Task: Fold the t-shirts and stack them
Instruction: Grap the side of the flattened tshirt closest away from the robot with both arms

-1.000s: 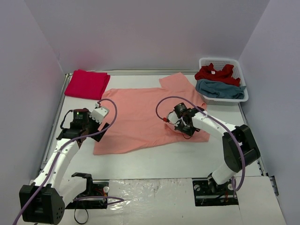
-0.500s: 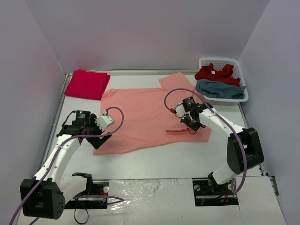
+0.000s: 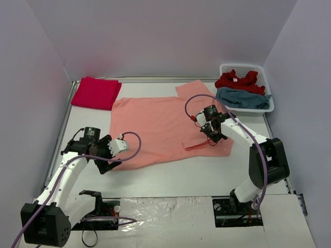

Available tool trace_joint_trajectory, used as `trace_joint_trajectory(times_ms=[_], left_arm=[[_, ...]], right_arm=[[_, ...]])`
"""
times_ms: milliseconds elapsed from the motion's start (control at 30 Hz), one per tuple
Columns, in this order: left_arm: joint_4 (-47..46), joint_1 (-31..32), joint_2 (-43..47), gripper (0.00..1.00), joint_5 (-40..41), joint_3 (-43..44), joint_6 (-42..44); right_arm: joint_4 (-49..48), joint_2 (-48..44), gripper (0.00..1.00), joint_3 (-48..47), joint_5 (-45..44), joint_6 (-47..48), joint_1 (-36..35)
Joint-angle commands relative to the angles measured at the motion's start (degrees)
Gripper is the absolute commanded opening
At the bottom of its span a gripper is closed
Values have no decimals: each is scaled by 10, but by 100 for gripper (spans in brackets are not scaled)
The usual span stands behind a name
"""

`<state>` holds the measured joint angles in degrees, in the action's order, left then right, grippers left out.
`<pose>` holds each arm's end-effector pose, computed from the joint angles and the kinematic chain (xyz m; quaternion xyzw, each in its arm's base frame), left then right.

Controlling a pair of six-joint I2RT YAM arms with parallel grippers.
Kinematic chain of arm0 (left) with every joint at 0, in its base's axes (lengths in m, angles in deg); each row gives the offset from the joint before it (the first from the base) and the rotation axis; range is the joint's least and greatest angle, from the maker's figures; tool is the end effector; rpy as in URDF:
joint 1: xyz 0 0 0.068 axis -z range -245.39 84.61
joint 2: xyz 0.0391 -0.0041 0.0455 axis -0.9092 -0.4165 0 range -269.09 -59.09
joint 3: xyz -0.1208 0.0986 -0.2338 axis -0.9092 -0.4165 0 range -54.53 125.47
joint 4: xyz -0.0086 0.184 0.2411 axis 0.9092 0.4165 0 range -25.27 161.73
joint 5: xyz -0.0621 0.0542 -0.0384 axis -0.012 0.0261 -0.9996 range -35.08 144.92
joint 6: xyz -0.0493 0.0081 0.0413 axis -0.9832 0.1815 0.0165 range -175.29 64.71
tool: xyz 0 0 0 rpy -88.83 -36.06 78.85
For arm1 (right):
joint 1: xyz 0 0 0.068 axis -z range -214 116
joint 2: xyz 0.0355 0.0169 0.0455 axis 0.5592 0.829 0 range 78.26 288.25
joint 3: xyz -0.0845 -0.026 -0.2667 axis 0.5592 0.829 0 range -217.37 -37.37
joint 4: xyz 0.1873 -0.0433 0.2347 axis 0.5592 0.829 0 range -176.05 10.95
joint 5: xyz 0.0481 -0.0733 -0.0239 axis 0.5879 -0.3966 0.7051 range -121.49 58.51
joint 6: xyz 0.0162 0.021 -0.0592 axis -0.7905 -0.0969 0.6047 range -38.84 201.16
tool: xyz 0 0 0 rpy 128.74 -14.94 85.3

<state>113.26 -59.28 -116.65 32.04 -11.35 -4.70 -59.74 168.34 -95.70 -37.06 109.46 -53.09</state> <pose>0.2206 -0.0434 0.2223 0.4933 0.8166 -0.0916 0.2855 0.3453 0.1144 0.1791 -0.3736 0.8847 -0.0685 0.2701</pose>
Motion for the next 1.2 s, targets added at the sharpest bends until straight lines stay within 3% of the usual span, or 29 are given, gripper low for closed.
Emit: trace_joint_trajectory(times_ms=[0, 400, 900, 1033, 1167], left_arm=[[47, 2, 24, 88, -8, -18, 53], [9, 2, -8, 87, 34, -69, 105], [-91, 0, -68, 82, 69, -85, 83], [-101, 0, -76, 78, 74, -87, 87], [-106, 0, -97, 66, 78, -85, 87]], right_arm=[[2, 12, 0, -7, -1, -19, 3], [-6, 26, 0, -9, 12, -30, 20], [-11, 31, 0, -6, 28, -29, 31], [-13, 34, 0, -1, 24, -28, 33], [-16, 32, 0, 1, 26, -29, 34]])
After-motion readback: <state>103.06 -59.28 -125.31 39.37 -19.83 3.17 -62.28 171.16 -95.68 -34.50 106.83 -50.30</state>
